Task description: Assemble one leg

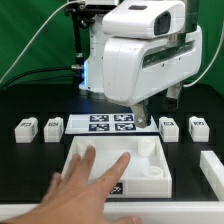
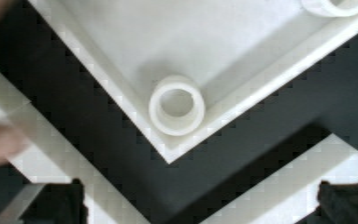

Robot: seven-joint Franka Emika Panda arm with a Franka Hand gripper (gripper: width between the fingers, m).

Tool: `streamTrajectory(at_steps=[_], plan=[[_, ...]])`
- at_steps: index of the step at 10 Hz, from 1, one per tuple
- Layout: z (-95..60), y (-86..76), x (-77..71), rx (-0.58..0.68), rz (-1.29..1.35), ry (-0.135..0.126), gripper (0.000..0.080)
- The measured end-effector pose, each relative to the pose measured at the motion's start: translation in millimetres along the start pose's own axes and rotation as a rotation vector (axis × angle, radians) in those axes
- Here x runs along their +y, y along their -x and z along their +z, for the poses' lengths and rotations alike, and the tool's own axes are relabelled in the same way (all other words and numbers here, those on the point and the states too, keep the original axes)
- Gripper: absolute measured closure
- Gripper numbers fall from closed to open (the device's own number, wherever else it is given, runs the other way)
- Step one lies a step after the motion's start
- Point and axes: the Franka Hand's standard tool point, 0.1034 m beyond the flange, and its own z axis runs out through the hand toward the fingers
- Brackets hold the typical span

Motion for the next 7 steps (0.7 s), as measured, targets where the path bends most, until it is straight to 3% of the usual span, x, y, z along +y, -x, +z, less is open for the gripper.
streamTrajectory(at_steps=[7], plan=[[1.4,1.6,-0.9,-0.001,-0.043,-0.001,0.015]])
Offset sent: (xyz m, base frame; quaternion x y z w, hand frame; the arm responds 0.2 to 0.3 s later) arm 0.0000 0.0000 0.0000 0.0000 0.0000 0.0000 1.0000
